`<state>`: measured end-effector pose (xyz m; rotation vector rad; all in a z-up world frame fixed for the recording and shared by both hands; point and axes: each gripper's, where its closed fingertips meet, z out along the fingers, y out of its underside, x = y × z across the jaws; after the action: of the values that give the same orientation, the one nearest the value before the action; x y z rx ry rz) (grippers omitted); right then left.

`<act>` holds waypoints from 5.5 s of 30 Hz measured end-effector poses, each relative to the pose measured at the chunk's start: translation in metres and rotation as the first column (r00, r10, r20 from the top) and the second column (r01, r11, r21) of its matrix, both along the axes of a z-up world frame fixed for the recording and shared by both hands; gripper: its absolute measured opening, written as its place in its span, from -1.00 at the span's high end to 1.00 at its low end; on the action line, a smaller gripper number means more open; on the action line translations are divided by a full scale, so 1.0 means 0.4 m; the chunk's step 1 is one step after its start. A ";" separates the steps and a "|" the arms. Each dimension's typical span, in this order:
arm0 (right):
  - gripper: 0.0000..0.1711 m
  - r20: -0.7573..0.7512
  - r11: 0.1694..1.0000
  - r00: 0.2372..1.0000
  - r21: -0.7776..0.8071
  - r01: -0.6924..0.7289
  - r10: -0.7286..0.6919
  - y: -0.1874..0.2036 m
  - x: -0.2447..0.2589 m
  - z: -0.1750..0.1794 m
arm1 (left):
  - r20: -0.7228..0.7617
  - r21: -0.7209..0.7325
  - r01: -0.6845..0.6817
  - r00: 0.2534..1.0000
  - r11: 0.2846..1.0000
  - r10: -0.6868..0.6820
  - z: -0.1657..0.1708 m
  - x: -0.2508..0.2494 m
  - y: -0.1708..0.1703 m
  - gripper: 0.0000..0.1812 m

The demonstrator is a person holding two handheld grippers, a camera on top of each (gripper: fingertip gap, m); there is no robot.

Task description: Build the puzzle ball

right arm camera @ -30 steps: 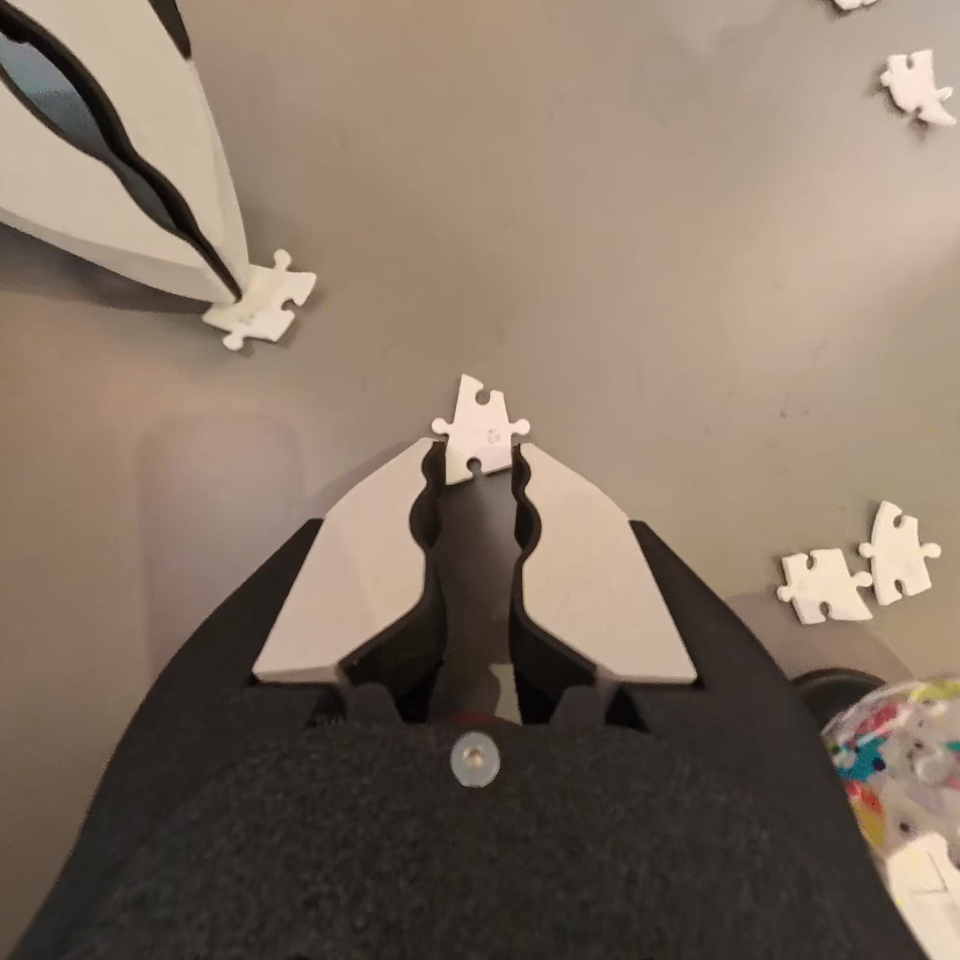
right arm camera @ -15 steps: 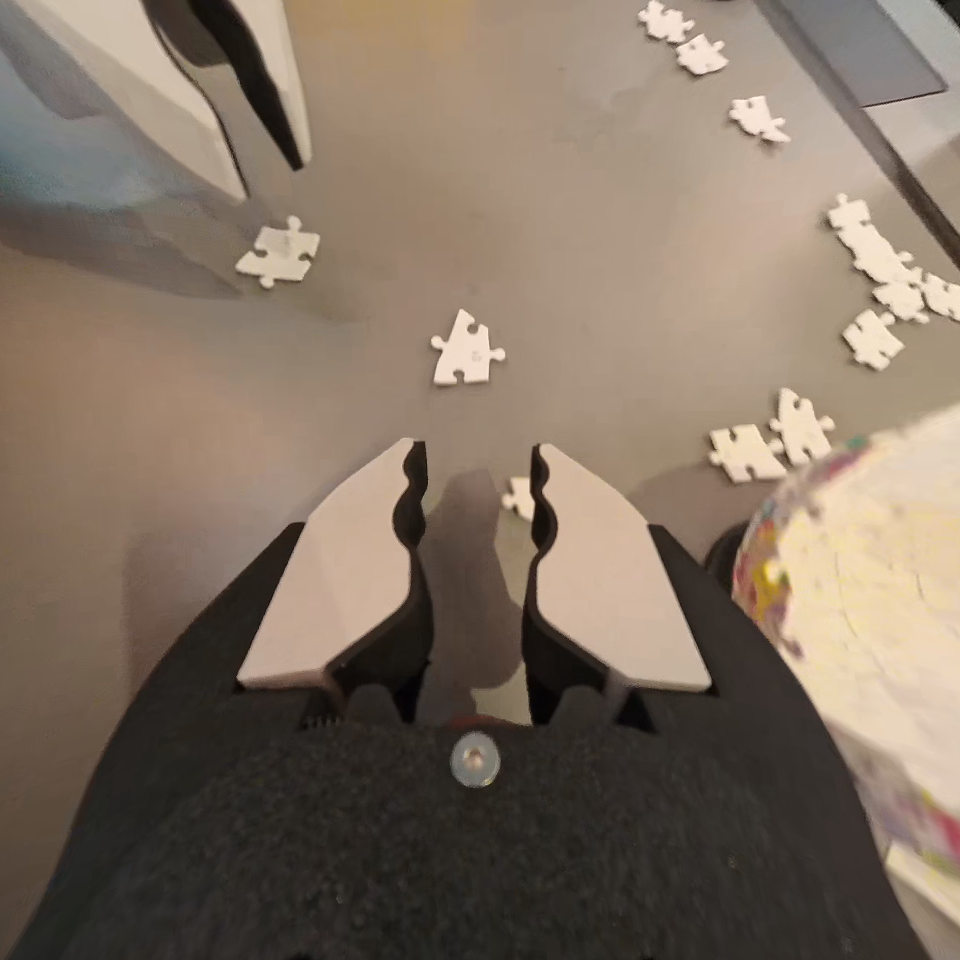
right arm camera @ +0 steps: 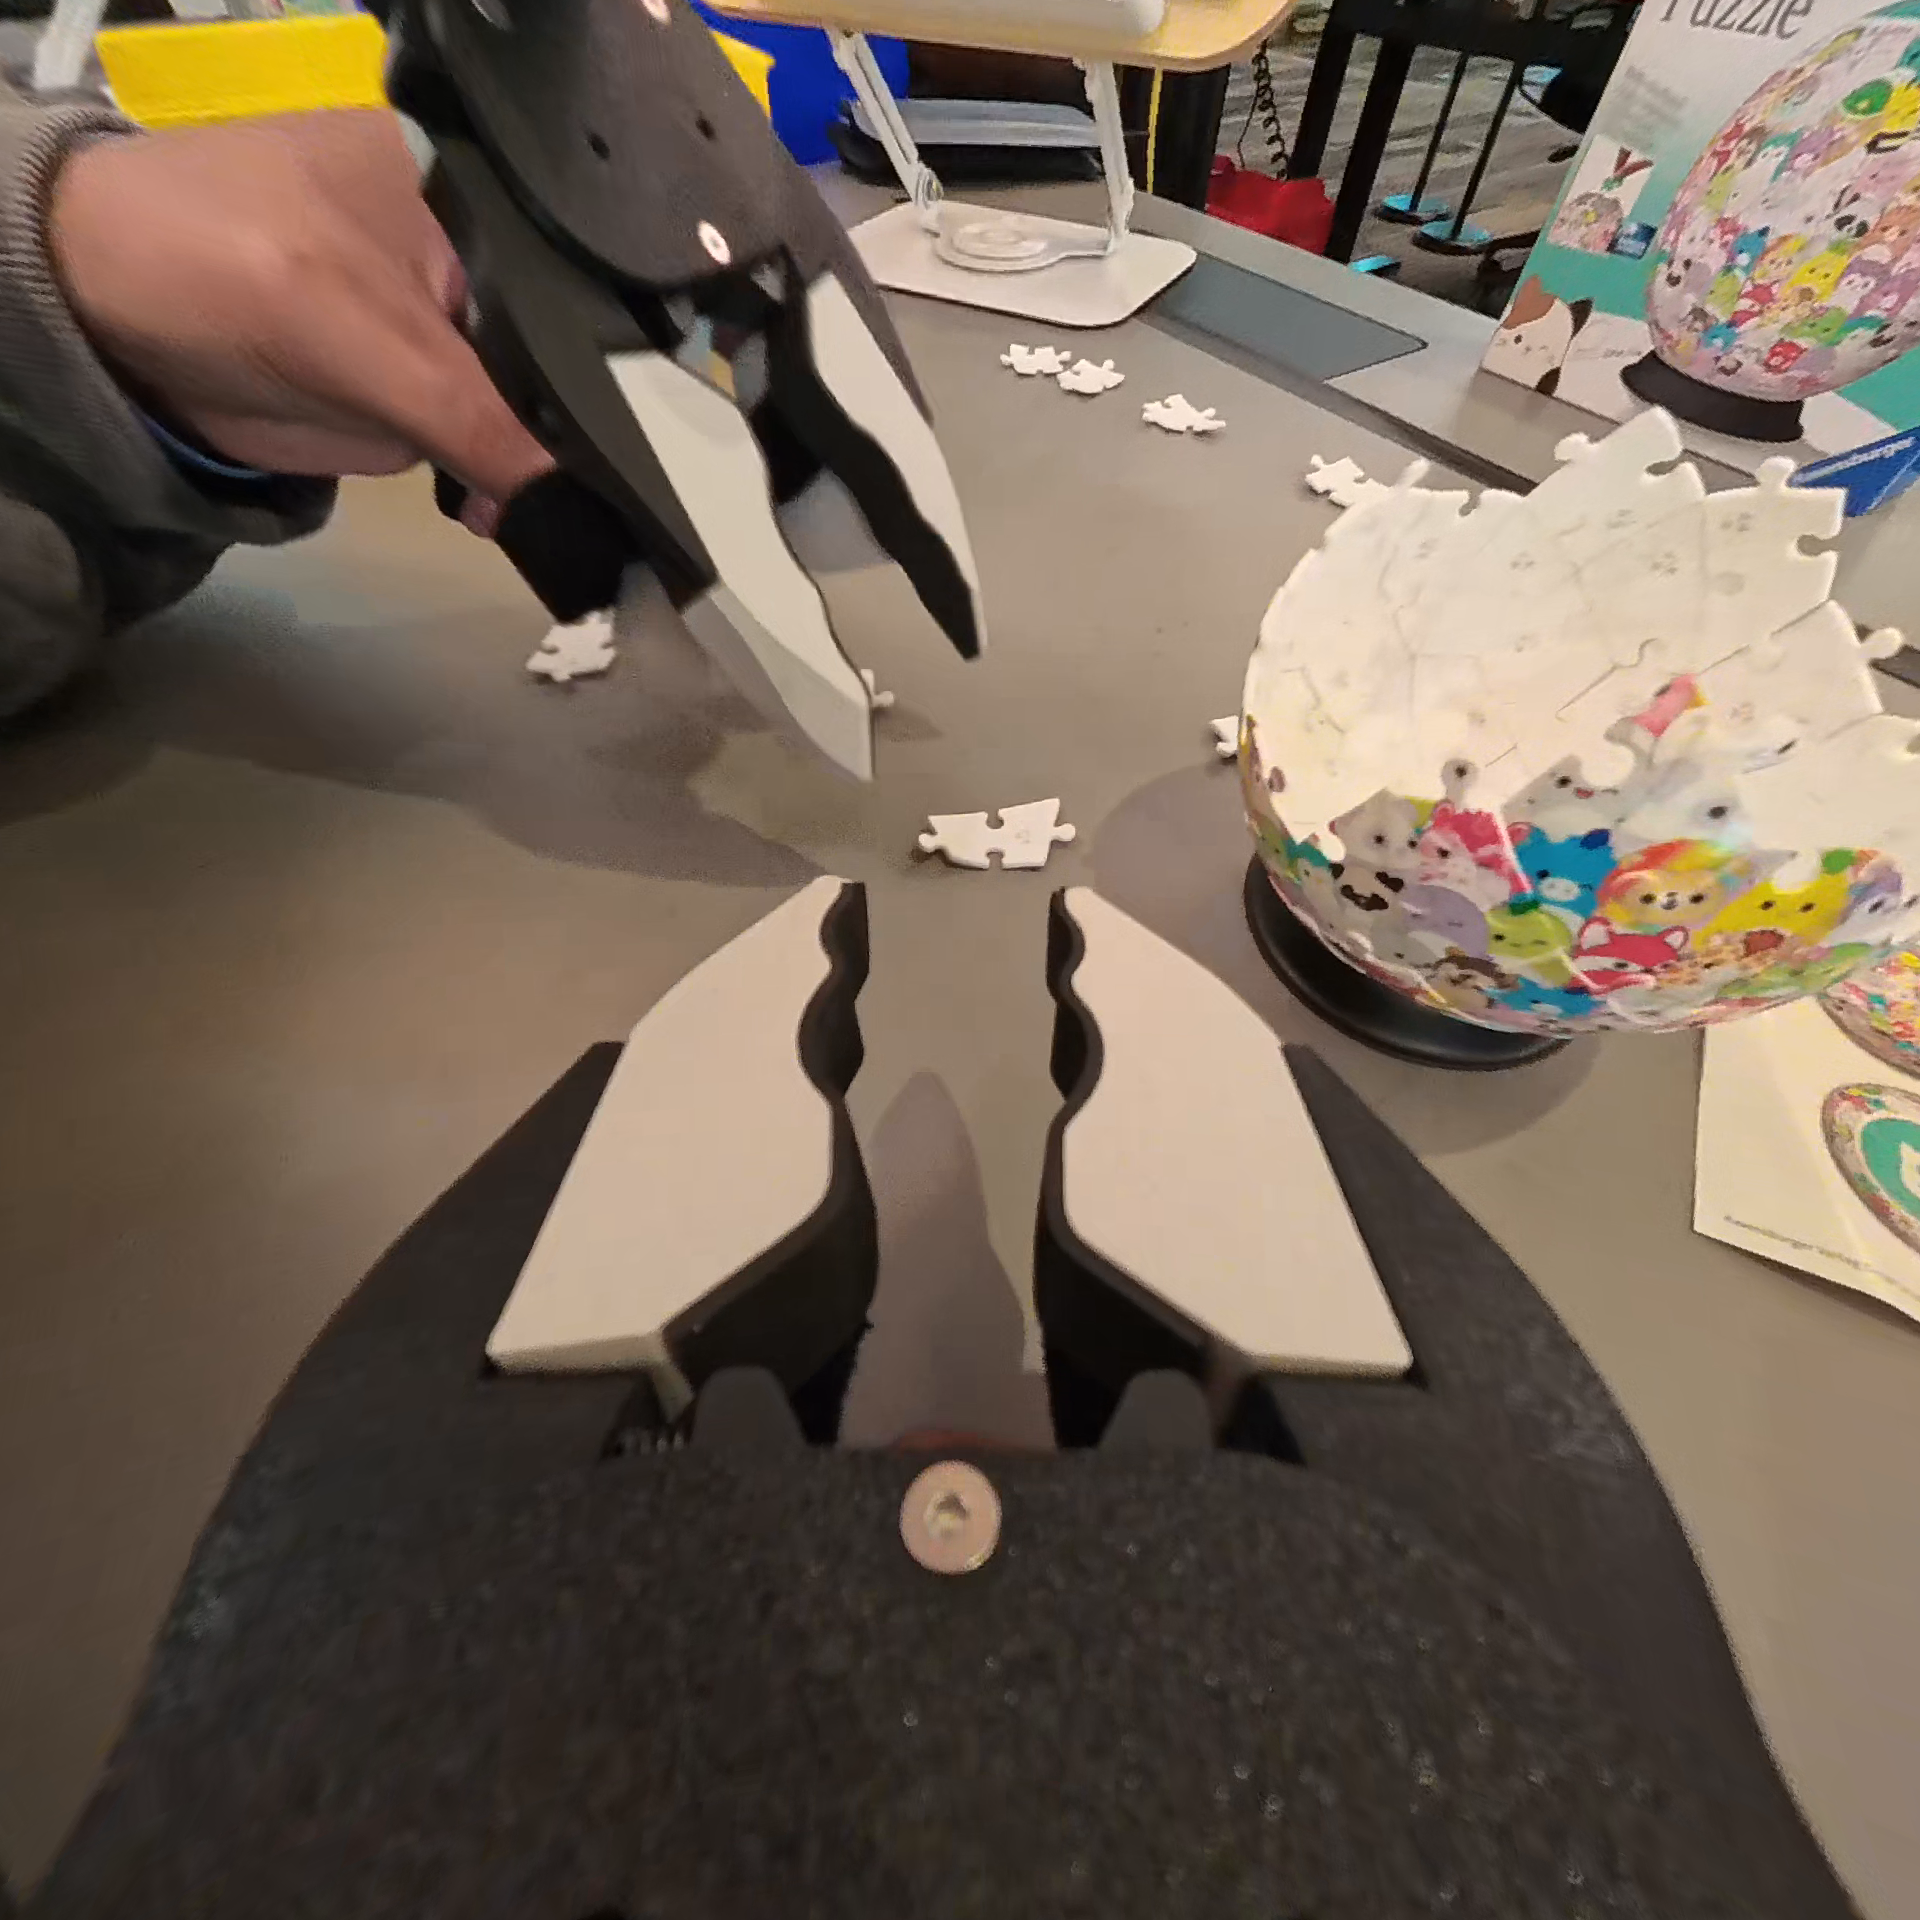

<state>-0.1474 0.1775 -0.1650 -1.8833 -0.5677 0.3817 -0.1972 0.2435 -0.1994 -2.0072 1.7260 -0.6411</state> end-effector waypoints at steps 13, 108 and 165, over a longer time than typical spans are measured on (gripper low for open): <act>0.62 0.032 0.999 0.999 0.000 -0.042 0.042 -0.014 -0.003 -0.008 | -0.069 0.082 0.011 0.998 0.997 -0.005 -0.074 0.065 -0.033 0.76; 0.98 -0.420 0.999 0.907 0.039 0.028 -0.009 0.038 -0.019 0.534 | 0.653 0.276 -0.086 0.747 0.957 -0.121 0.584 0.044 -0.120 0.64; 0.86 -0.036 0.886 0.892 -0.102 -0.451 0.450 -0.185 -0.160 0.276 | 0.754 -0.228 0.240 0.656 0.944 0.015 0.318 -0.031 -0.381 1.00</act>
<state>-0.2114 0.1035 -0.0548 -1.8386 -1.0009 0.7396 -0.2097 0.0911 -0.0721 -1.4385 1.2661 -1.6119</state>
